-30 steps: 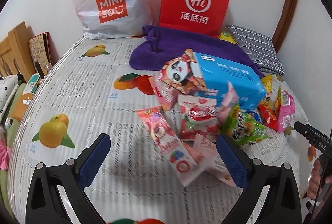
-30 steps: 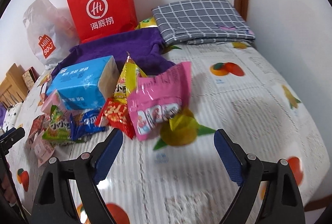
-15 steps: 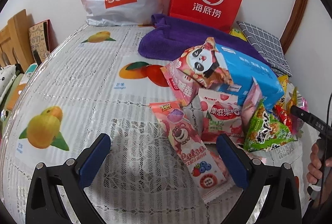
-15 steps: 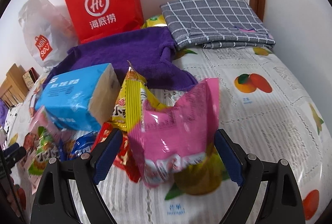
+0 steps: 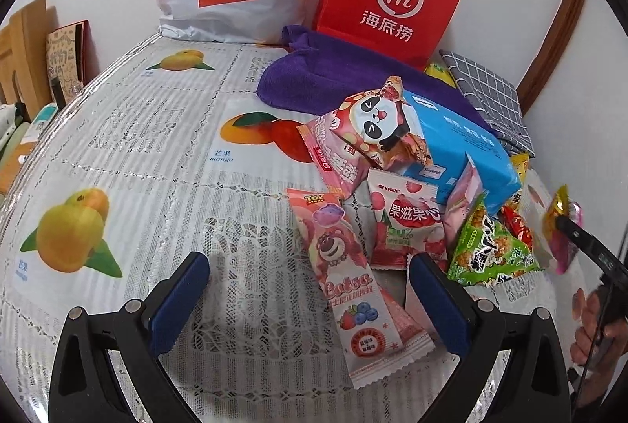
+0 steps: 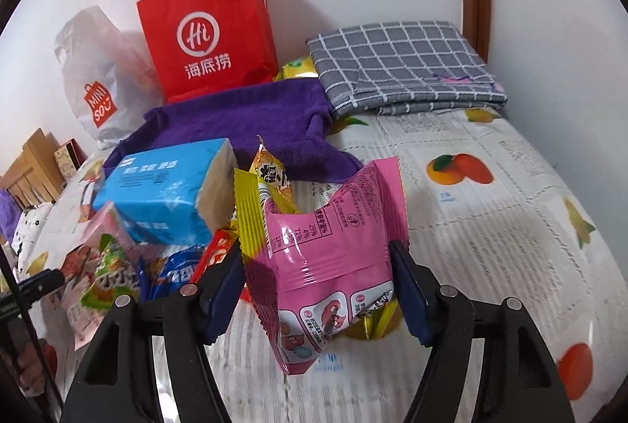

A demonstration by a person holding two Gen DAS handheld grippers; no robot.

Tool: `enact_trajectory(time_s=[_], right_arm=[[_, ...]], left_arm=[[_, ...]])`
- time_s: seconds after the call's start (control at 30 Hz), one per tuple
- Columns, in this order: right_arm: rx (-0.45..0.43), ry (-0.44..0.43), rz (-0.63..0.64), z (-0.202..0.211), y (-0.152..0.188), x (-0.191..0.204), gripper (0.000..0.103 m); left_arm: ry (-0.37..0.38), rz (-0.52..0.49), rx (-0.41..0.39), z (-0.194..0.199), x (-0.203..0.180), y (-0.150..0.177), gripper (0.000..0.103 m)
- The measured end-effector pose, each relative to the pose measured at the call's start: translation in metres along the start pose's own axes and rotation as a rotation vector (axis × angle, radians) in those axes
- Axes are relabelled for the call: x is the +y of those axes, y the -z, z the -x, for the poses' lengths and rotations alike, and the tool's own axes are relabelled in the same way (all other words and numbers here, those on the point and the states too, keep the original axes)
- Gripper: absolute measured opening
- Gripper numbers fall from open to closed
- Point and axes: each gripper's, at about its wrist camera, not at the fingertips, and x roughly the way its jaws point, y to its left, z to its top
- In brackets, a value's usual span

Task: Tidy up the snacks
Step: 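Grasp the pink Lotso wafer stick with the left gripper while the right grasps the pink candy bag, then carry the wafer stick and pink bag up onto the purple towel with both grippers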

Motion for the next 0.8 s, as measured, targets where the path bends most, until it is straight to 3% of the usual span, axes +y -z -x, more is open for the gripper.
enact_trajectory(time_s=[0.07,0.13,0.27,0.37,0.43,0.47,0.8], right_arm=[[0.000,0.002,-0.005,0.008,0.004,-0.001,0.069],[0.004,-0.005,-0.012,0.015,0.008,-0.003,0.069],[0.025,-0.003,0.010,0.023,0.018,-0.001,0.069],[0.023,0.015,0.016,0.030,0.025,0.001,0.069],[0.030,0.006,0.009,0.033,0.029,0.003,0.069],[0.034,0.001,0.008,0.034,0.031,0.004,0.069],[0.045,-0.022,-0.004,0.048,0.036,0.018,0.069]], left_arm=[[-0.030,-0.010,0.016,-0.005,-0.003,-0.004,0.102],[-0.070,-0.027,0.027,-0.010,-0.007,-0.006,0.089],[-0.159,-0.055,0.021,-0.013,-0.011,-0.006,0.075],[-0.182,-0.087,0.025,-0.011,-0.013,-0.005,0.055],[-0.166,-0.092,0.033,-0.008,-0.013,-0.005,0.032],[-0.151,-0.087,0.041,-0.007,-0.012,-0.007,0.028],[-0.051,-0.044,0.042,0.020,-0.006,-0.002,0.024]])
